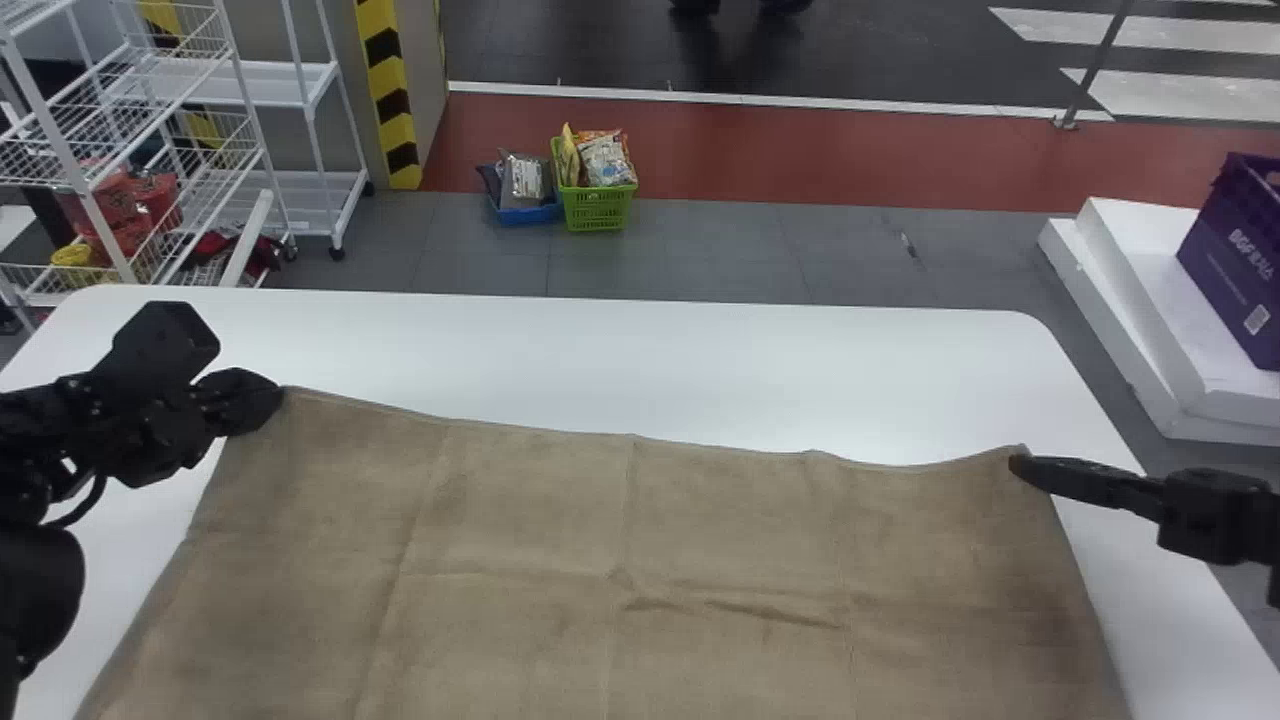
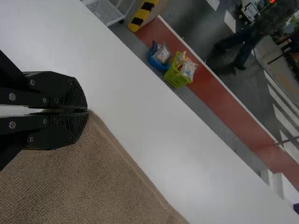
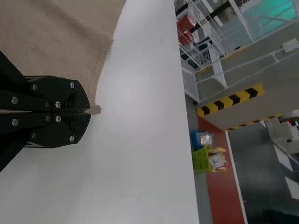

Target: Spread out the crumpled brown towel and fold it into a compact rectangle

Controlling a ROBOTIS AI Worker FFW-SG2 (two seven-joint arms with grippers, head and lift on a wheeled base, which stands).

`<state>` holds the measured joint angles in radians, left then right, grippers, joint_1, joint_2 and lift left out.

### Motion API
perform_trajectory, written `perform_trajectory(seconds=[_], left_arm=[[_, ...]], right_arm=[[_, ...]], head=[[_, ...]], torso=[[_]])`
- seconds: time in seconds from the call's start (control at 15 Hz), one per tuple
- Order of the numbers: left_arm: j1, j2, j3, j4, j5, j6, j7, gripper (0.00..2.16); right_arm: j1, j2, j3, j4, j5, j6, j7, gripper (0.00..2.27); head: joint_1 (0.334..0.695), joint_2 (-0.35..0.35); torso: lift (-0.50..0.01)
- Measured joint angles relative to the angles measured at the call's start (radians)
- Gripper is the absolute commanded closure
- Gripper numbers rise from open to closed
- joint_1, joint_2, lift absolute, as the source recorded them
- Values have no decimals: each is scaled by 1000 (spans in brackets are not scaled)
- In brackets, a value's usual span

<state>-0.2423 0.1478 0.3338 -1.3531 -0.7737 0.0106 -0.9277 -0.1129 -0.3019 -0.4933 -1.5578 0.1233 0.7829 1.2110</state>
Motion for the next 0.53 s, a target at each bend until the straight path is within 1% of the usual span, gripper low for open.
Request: perform_trajectory(seconds=[0.13, 0.27, 0.33, 0.53], left_arm=[[33, 4, 54, -30, 44, -71, -40, 1079], [71, 9, 101, -47, 77, -156, -60, 1079], [91, 16, 119, -55, 99, -190, -62, 1075], [139, 42, 168, -66, 162, -277, -79, 1075]], right_arm=[[49, -5, -13, -55, 1, -32, 85, 1332], [103, -9, -20, -107, 5, -68, 141, 1332], [128, -11, -23, -131, 6, -88, 152, 1328], [172, -18, -43, -174, 6, -131, 153, 1332]], head=[[695, -42], [695, -29], [695, -23], [695, -10]], torso=[[-127], [-127], [-127], [-127]])
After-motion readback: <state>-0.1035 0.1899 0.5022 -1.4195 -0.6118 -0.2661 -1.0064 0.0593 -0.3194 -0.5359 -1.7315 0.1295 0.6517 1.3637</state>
